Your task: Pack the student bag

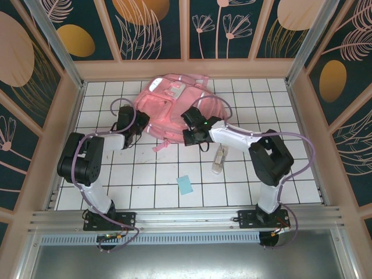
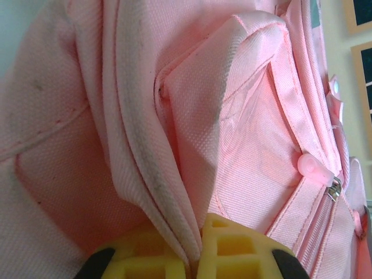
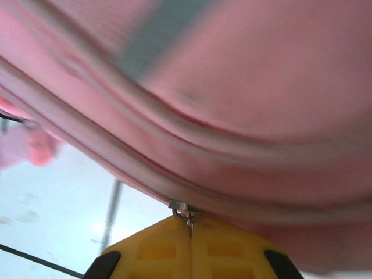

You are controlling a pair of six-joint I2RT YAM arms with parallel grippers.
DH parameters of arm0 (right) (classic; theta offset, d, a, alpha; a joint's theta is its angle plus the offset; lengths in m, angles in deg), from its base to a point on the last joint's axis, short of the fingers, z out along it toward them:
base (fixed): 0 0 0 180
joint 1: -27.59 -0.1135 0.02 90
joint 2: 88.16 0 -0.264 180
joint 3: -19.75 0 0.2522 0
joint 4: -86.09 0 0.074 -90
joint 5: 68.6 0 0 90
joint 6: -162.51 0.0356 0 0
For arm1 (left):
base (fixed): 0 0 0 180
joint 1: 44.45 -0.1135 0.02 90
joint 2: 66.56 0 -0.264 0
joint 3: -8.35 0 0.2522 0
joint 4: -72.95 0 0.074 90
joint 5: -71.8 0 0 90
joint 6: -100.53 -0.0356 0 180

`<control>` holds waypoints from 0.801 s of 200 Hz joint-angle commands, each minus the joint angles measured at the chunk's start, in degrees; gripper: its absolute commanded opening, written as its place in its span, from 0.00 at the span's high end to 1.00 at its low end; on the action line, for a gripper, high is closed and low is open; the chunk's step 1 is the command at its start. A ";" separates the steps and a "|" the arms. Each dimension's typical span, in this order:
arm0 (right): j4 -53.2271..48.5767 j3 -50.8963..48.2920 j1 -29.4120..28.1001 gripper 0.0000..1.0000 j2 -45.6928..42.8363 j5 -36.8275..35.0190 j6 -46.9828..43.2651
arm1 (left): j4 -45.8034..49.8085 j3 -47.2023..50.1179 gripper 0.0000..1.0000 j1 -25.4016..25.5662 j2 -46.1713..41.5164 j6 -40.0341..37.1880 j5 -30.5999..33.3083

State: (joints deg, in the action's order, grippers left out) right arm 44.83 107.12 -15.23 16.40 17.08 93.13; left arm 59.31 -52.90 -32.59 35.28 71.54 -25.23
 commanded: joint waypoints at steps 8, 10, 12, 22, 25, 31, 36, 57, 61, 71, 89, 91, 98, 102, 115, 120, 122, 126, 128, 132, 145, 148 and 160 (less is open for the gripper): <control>-11.35 -3.83 5.91 1.00 -4.23 -11.28 -2.97 | 3.36 -3.24 1.00 -3.80 0.92 -5.49 9.57; -11.48 -3.89 6.31 1.00 -4.50 -11.80 -3.07 | 3.57 -3.45 1.00 -3.89 0.95 -5.78 9.58; -11.55 -3.95 6.72 1.00 -4.72 -12.43 -3.16 | 3.69 -3.66 1.00 -3.98 1.02 -6.09 9.53; -11.94 -3.94 8.81 1.00 -5.52 -14.28 -3.30 | 4.60 -4.95 1.00 -4.27 1.41 -7.58 9.37; -11.95 -3.79 9.41 1.00 -5.78 -14.27 -3.31 | 4.88 -5.49 1.00 -4.34 1.69 -7.95 9.33; -11.77 -3.60 10.16 1.00 -6.05 -13.54 -3.31 | 5.42 -6.50 1.00 -4.39 2.10 -8.57 9.31; -11.38 -3.32 10.54 1.00 -6.39 -12.49 -3.38 | 5.73 -7.35 1.00 -4.39 2.60 -9.01 9.16; -8.78 -2.51 9.20 1.00 -6.19 -4.80 -2.89 | 5.27 -11.47 1.00 -4.39 5.56 -9.68 7.52; -8.30 -2.23 8.64 1.00 -5.81 -3.22 -2.68 | 5.04 -12.77 1.00 -4.39 6.40 -9.80 7.13; -6.51 -1.94 6.83 1.00 -4.81 1.23 -1.92 | 4.94 -15.80 1.00 -4.37 8.88 -10.25 5.33; -0.76 -1.62 3.62 1.00 -2.64 10.69 -0.02 | 7.04 -22.21 0.50 -4.39 13.00 -10.72 1.43; 0.05 -1.56 3.34 1.00 -2.48 11.76 0.30 | 7.43 -22.87 0.45 -4.32 13.35 -10.84 0.88; 3.28 -1.26 2.49 1.00 -1.52 15.53 1.49 | 8.84 -24.64 0.34 -4.39 14.02 -11.25 -0.53; 5.04 -0.98 1.98 1.00 -1.01 17.52 2.25 | 9.74 -25.33 0.29 -4.40 14.09 -11.47 -1.12; 10.14 0.97 0.73 1.00 1.11 21.88 4.20 | 12.83 -26.30 0.18 -4.36 13.15 -12.56 -2.30; 11.65 2.23 0.33 1.00 2.14 22.78 4.69 | 14.17 -26.15 0.14 -4.39 12.32 -13.04 -2.62; 12.20 2.73 0.17 1.00 2.54 23.06 4.87 | 14.73 -26.05 0.13 -4.39 11.89 -13.23 -2.75; 13.19 3.68 -0.13 1.00 3.26 23.48 5.14 | 15.81 -25.62 0.13 -4.39 10.97 -13.60 -2.88; 13.60 4.23 -0.23 1.00 3.77 23.68 5.24 | 16.33 -25.28 0.13 -4.39 10.43 -13.81 -2.96; 14.46 5.34 -0.44 1.00 4.54 24.08 5.38 | 17.31 -24.48 0.12 -4.40 9.24 -14.05 -3.02; 16.46 8.93 -0.68 1.00 7.06 25.07 5.56 | 20.18 -20.46 0.12 -4.39 4.54 -14.34 -3.43; 16.78 9.65 -0.68 1.00 7.76 25.33 5.62 | 20.67 -19.40 0.12 -4.39 3.20 -14.41 -3.50; 17.38 12.91 -0.68 1.00 10.11 26.46 5.28 | 21.33 -13.98 0.12 -4.39 -2.04 -13.71 -4.45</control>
State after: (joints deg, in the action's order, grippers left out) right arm 54.77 113.41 -15.85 22.82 37.69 97.04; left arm 74.15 -74.30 -37.05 43.15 59.65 -27.66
